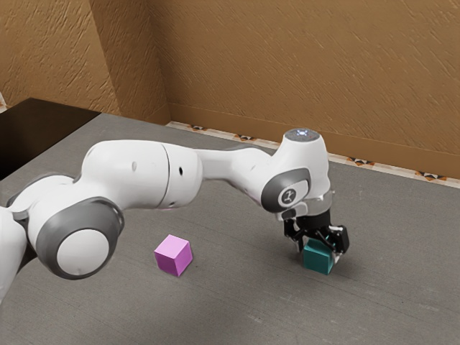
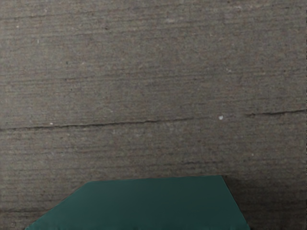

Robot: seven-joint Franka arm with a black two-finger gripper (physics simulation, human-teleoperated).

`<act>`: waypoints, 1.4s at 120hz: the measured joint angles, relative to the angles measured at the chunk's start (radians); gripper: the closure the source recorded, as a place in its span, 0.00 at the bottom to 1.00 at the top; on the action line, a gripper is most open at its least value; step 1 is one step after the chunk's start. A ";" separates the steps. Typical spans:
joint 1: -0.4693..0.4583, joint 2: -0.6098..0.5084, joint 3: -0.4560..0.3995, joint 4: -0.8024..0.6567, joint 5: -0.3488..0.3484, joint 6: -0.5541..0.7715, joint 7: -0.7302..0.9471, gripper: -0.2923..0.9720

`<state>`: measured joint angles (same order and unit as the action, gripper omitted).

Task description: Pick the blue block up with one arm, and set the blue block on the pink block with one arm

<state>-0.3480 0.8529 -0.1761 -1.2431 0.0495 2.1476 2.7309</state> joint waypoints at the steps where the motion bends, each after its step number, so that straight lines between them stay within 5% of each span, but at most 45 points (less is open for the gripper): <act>1: 0.000 0.000 0.000 0.000 0.001 0.000 0.000 0.23; 24: 0.000 -0.001 -0.001 0.002 0.007 -0.002 -0.005 0.23; 62: 0.001 -0.002 -0.008 0.002 0.022 -0.003 -0.018 0.41; 122: 0.001 -0.022 -0.004 0.004 0.025 -0.011 -0.034 0.46; 144: 0.001 -0.107 0.009 -0.040 0.027 -0.023 -0.039 0.46; 168: 0.001 -0.338 0.052 -0.293 0.045 -0.009 -0.055 0.47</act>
<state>-0.3467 0.5153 -0.1243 -1.5363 0.0944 2.1386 2.6762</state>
